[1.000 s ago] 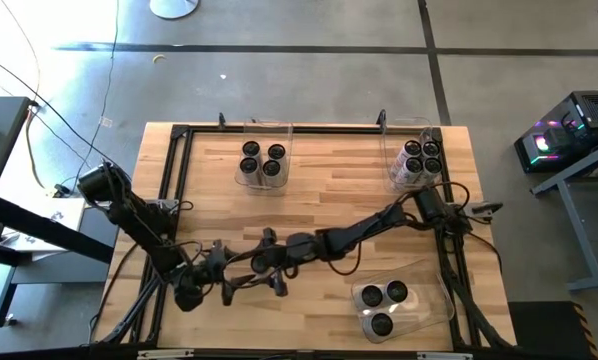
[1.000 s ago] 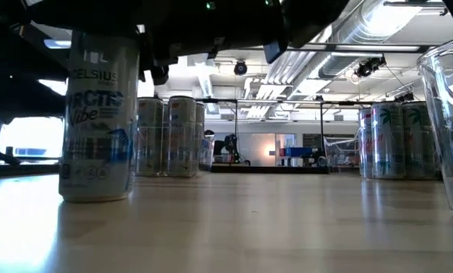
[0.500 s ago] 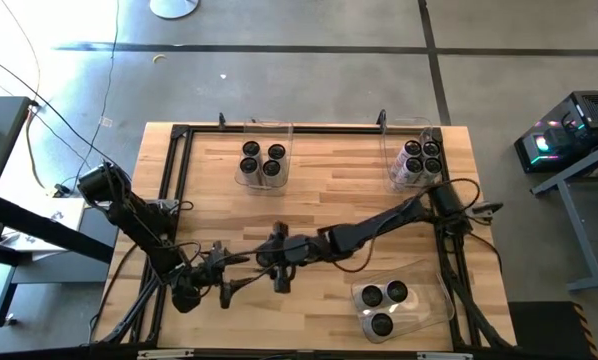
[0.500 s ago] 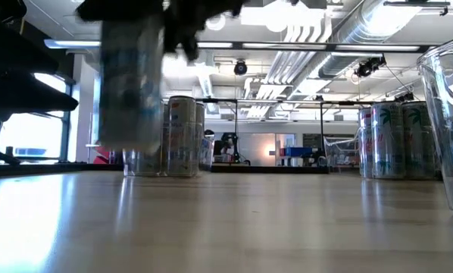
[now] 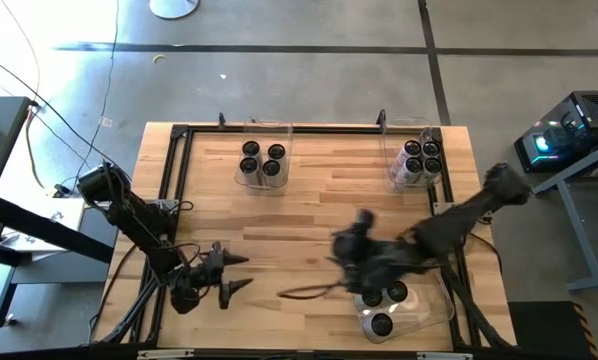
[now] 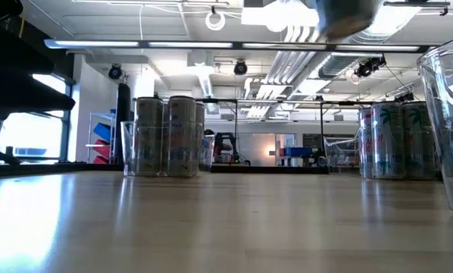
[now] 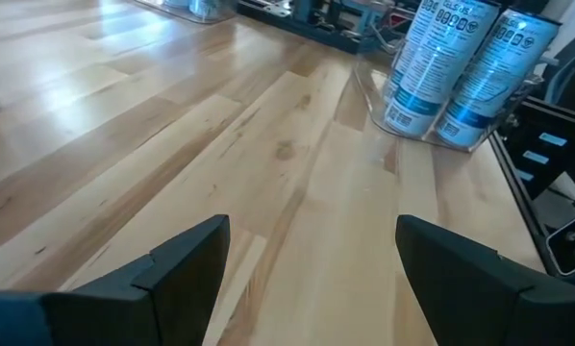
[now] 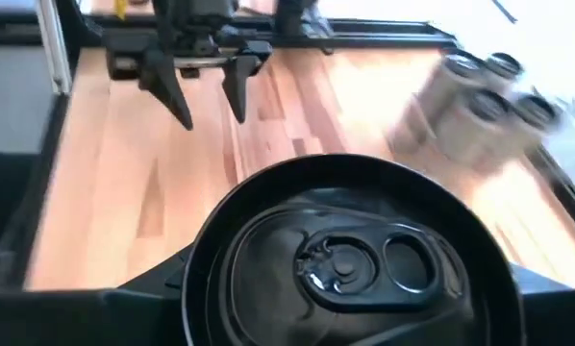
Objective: Sort soda cans
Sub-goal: Put the white/blue soda can into the bottom right transparent bin
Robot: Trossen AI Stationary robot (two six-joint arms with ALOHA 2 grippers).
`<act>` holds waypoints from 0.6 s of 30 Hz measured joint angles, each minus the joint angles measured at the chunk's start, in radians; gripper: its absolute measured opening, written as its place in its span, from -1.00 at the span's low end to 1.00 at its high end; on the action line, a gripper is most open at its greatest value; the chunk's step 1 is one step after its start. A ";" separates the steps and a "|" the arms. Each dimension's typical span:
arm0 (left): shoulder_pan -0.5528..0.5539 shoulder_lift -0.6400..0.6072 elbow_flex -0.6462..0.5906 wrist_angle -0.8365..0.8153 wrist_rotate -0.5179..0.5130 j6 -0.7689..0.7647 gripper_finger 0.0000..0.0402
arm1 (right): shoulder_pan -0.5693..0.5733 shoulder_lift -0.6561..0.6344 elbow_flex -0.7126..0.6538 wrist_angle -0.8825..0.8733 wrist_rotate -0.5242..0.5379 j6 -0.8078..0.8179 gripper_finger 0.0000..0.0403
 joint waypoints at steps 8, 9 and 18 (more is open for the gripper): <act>0.036 0.000 0.000 0.000 -0.001 0.018 0.45 | 0.272 -0.178 0.001 -0.389 0.059 0.459 0.15; 0.042 0.000 0.000 0.001 -0.001 0.017 0.45 | 0.301 -0.183 0.001 -0.438 0.059 0.518 0.15; 0.091 0.000 0.000 0.015 0.020 0.017 0.45 | 0.482 -0.139 0.001 -0.606 -0.075 0.801 0.15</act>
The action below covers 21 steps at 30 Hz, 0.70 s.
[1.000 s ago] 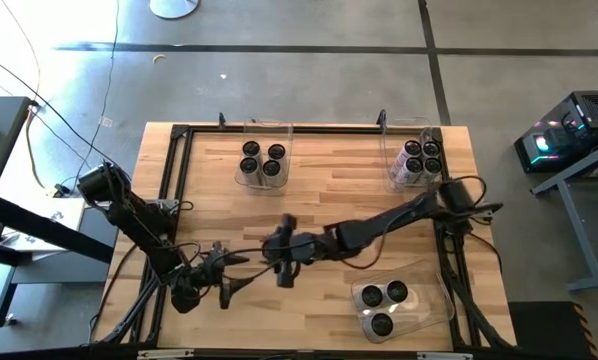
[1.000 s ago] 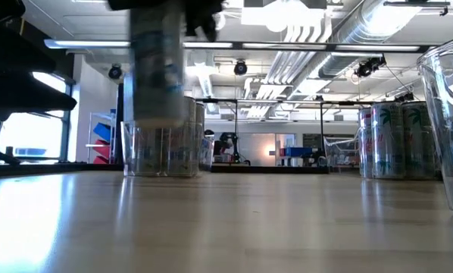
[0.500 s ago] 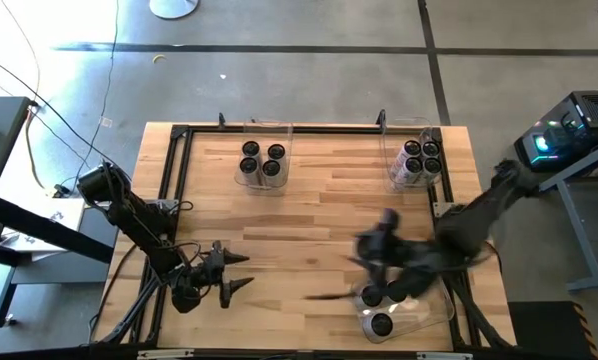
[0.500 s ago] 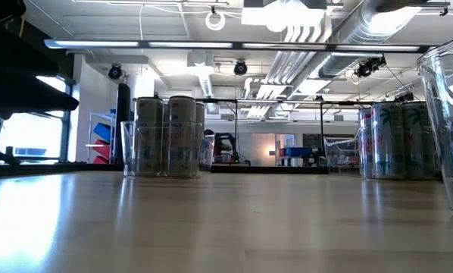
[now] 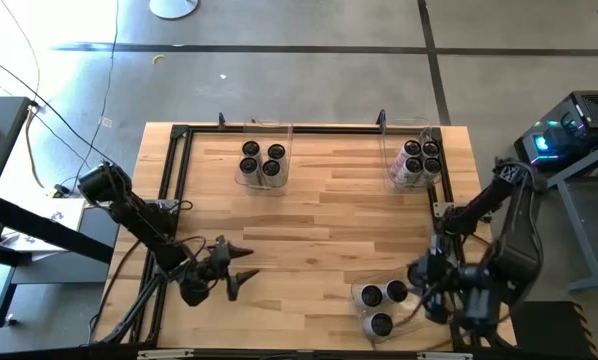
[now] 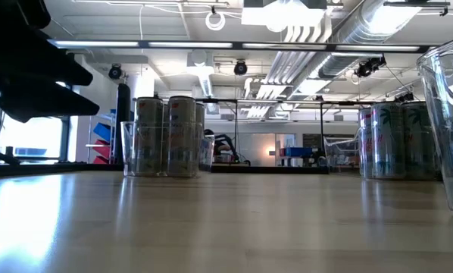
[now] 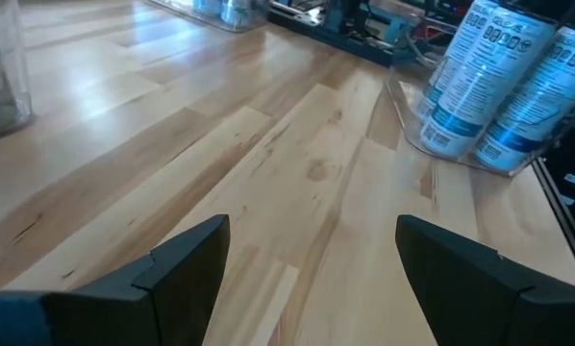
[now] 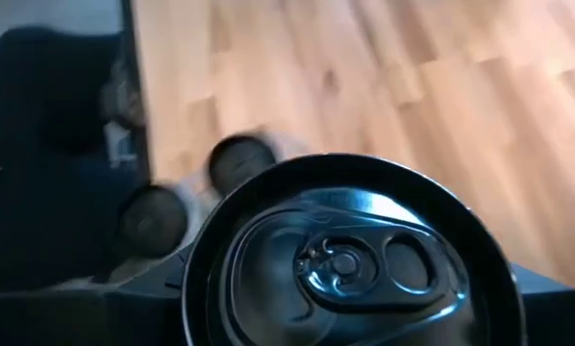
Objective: Sort soda cans
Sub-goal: Put the white/blue soda can into the bottom right transparent bin
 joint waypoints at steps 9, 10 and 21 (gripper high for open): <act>0.037 0.000 0.000 0.031 0.042 0.026 0.45 | 0.101 0.124 0.000 0.159 0.105 0.045 0.15; 0.037 0.000 0.000 0.031 0.042 0.026 0.45 | 0.106 0.144 0.000 0.165 0.115 0.064 0.15; 0.037 0.000 0.000 0.031 0.050 0.027 0.45 | 0.153 0.334 -0.001 0.197 0.253 0.199 0.15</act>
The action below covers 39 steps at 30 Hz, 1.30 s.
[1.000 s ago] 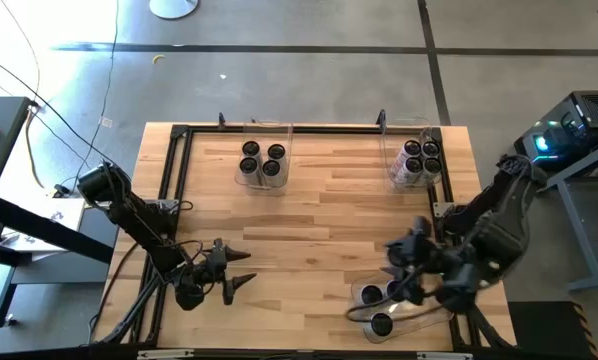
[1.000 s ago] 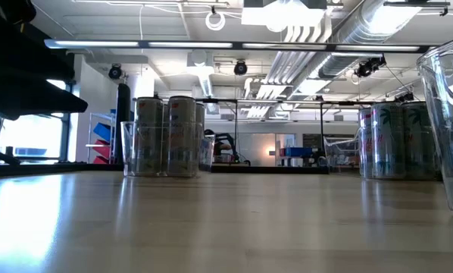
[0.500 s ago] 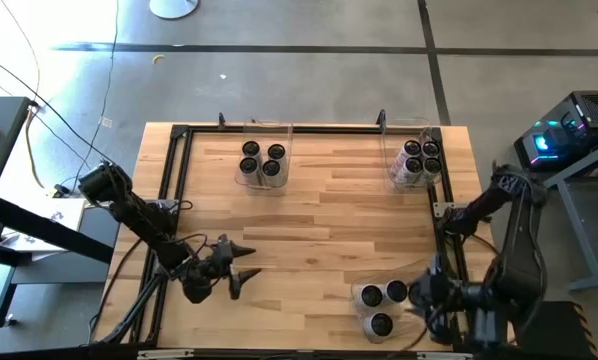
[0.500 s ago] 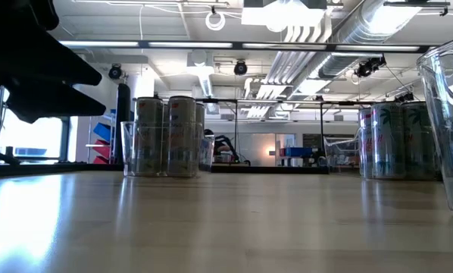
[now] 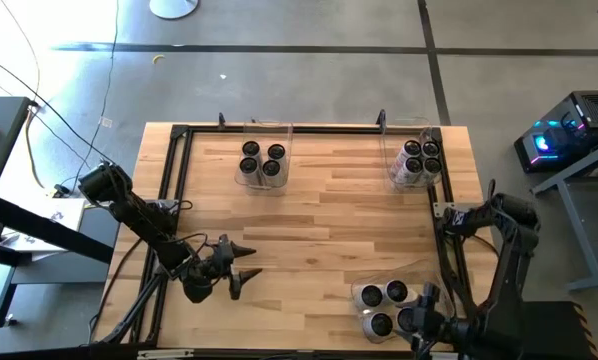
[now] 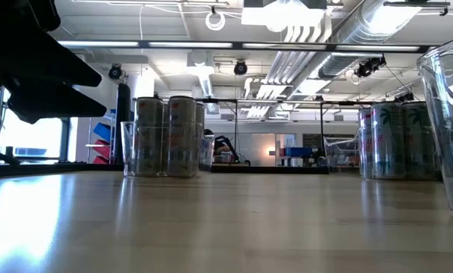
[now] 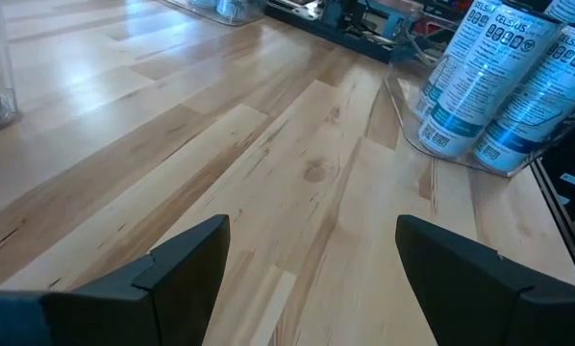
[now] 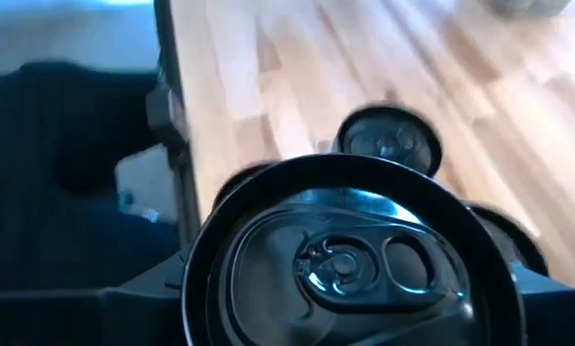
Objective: Sort soda cans
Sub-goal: Put the white/blue soda can into the bottom right transparent bin
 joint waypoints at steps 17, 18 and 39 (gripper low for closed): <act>0.000 0.000 0.000 0.000 0.000 0.000 0.45 | 0.018 0.108 0.000 -0.083 0.095 0.164 0.15; 0.000 0.000 0.000 0.000 0.000 0.000 0.45 | 0.021 0.117 0.000 -0.083 0.096 0.180 0.15; 0.000 0.000 0.000 0.000 -0.001 0.009 0.45 | 0.041 0.184 0.002 -0.272 0.164 0.468 0.15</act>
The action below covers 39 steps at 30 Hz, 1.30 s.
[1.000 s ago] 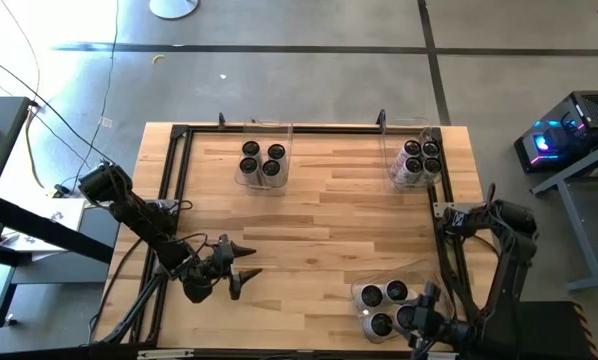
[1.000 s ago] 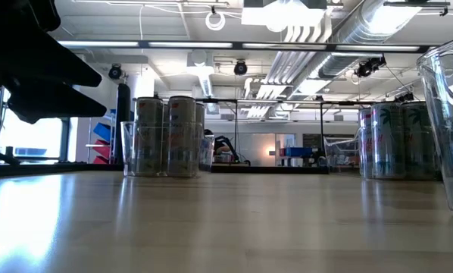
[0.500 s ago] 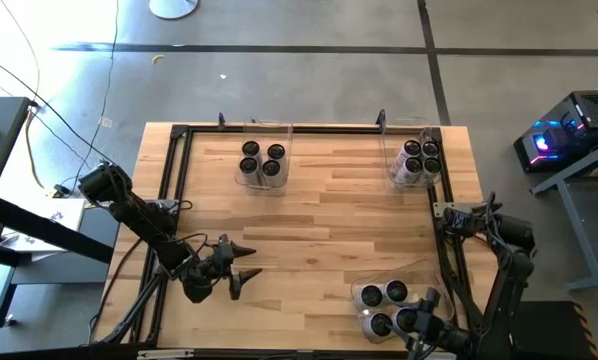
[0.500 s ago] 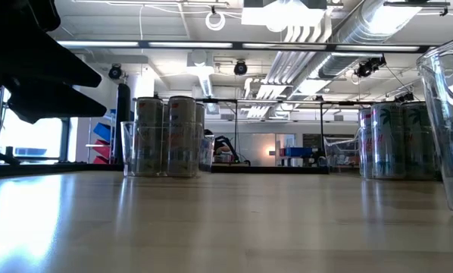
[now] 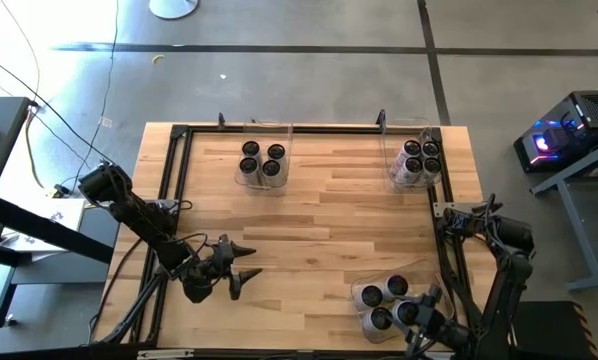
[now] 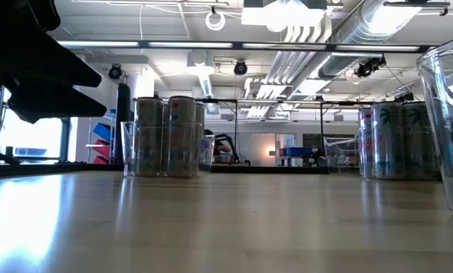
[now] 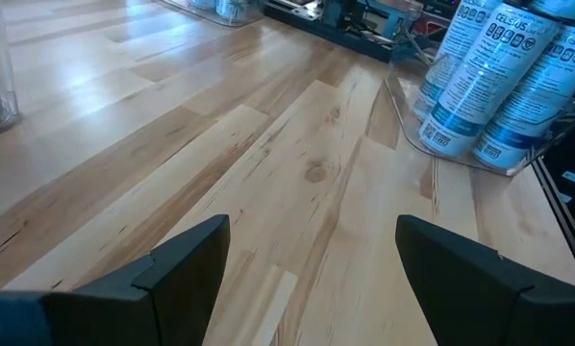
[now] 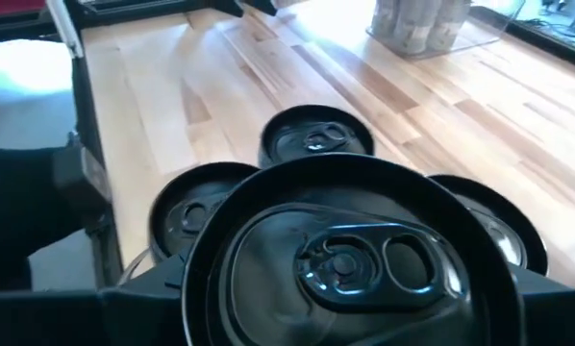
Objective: Sort soda cans
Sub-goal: Put the white/blue soda can into the bottom right transparent bin
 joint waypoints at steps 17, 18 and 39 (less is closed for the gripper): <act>0.000 0.000 0.000 0.000 -0.001 0.000 0.45 | -0.001 -0.085 -0.003 -0.012 -0.061 -0.015 0.15; 0.000 0.000 0.000 0.000 -0.001 0.000 0.45 | -0.001 -0.085 -0.003 -0.013 -0.082 -0.015 0.15; 0.001 0.000 0.000 0.055 0.031 0.085 0.45 | -0.025 -0.083 -0.061 0.037 -0.049 0.010 0.15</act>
